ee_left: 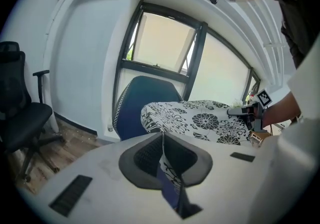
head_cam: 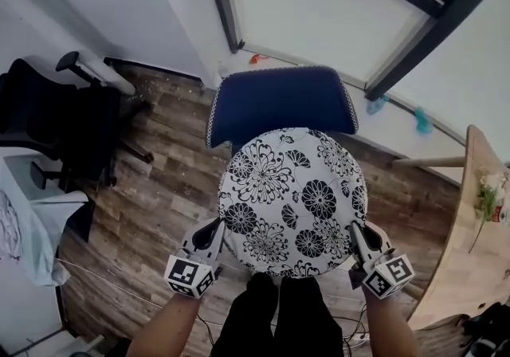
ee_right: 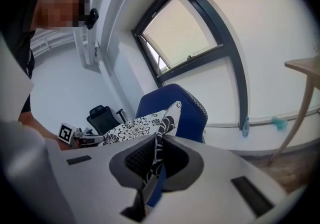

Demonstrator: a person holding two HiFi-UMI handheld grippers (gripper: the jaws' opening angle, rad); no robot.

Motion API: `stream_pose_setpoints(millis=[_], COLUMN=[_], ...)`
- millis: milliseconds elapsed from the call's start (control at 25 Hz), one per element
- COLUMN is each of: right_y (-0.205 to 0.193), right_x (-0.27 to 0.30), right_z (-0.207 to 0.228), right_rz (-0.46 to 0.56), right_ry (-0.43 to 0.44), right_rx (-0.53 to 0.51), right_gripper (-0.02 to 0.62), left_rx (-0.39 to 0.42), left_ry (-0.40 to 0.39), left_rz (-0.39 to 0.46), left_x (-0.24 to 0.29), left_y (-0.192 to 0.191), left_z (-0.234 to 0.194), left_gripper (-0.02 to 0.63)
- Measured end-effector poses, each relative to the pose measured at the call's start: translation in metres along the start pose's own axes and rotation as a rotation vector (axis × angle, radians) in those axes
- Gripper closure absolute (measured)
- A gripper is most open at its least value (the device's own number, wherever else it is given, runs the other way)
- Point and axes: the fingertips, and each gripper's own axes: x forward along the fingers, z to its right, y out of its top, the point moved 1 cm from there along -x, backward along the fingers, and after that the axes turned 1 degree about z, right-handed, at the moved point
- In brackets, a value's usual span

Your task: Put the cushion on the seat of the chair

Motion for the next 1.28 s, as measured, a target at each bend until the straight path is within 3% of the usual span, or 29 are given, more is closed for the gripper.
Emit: stream_pose_setpoints(millis=[520, 800, 1280], right_y=[-0.039, -0.006, -0.009], right_x=[0.023, 0.012, 0.011], right_z=[0.032, 0.012, 0.012], right_rz=[-0.048, -0.056, -0.087], right_ry=[0.012, 0.008, -0.005], right_rx=[-0.016, -0.047, -0.071], right_gripper=[0.558, 0.558, 0.558], left_rx=[0.009, -0.021, -0.034], left_ry=[0.034, 0.040, 0.044], left_rz=[-0.051, -0.050, -0.065], left_x=[0.025, 0.011, 0.017], left_y=[-0.045, -0.015, -0.028], left_z=[-0.007, -0.004, -0.010], left_gripper=[0.595, 0.595, 0.595])
